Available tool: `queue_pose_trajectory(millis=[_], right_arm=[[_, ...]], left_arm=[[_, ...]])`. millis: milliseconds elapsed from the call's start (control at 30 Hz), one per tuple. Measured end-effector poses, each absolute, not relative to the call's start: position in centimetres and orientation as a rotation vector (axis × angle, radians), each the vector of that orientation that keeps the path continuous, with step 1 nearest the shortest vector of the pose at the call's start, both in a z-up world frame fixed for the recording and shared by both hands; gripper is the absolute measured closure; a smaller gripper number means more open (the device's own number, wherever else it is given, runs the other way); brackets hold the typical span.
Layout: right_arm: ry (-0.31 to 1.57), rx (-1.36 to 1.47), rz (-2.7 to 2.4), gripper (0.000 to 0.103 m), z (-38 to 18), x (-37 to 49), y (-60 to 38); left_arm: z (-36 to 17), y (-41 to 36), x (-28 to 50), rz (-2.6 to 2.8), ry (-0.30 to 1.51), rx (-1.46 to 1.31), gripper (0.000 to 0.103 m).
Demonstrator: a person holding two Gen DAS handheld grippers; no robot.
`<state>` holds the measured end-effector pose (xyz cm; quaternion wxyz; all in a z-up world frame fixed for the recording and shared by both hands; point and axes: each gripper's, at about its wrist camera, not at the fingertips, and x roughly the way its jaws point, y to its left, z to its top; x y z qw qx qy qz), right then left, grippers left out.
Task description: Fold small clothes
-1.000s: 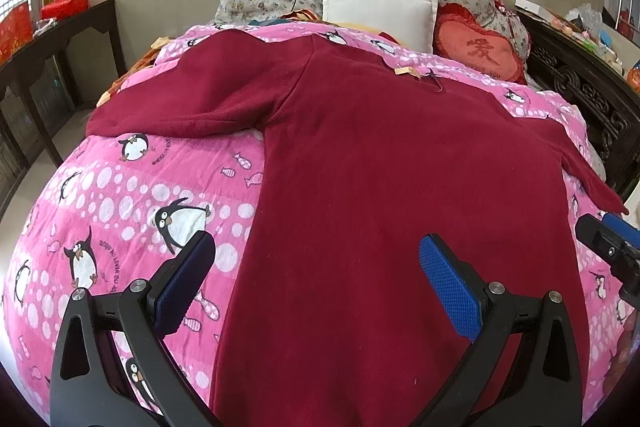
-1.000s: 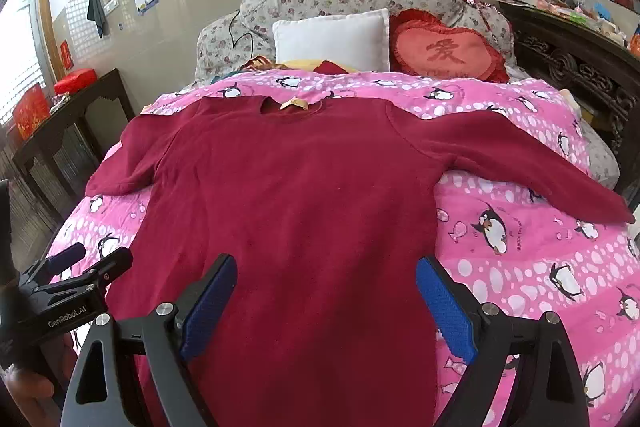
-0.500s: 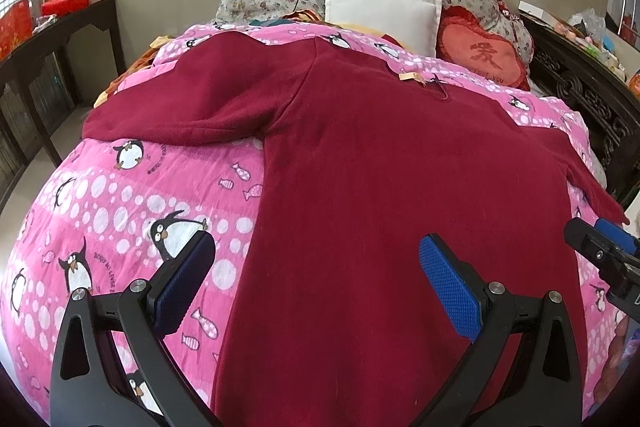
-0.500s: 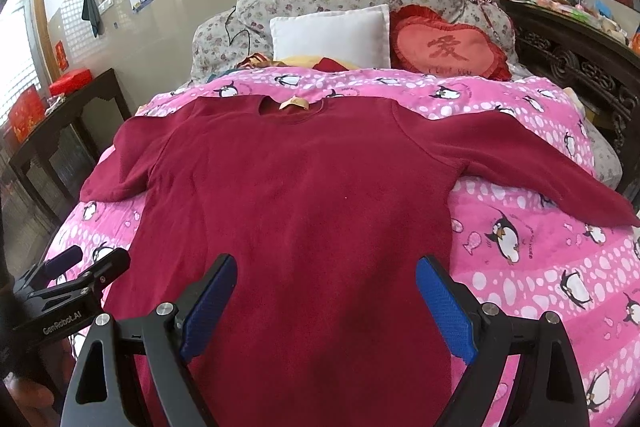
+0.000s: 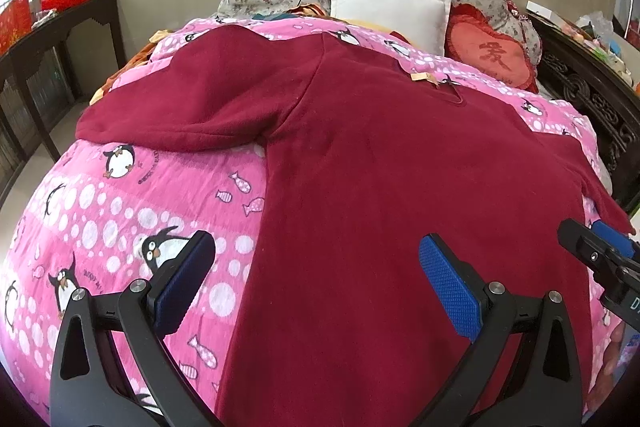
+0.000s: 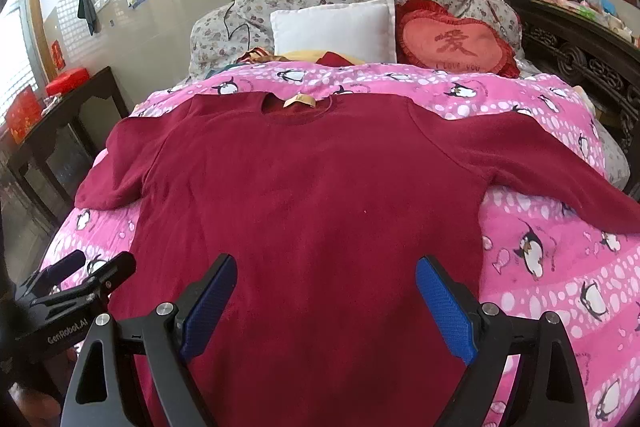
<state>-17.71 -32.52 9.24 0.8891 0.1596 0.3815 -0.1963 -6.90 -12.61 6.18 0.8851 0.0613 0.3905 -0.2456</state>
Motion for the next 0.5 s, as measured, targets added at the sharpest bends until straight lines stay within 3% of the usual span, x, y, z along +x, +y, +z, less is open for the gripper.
queue_pose_trajectory(millis=[500], right_arm=[[0.781,0.363,-0.365,0.012,9.3,-12.9,-31.8]], left_arm=[[6.6,-11.8,-3.9,-0.501,0.838,0.087,0.001]])
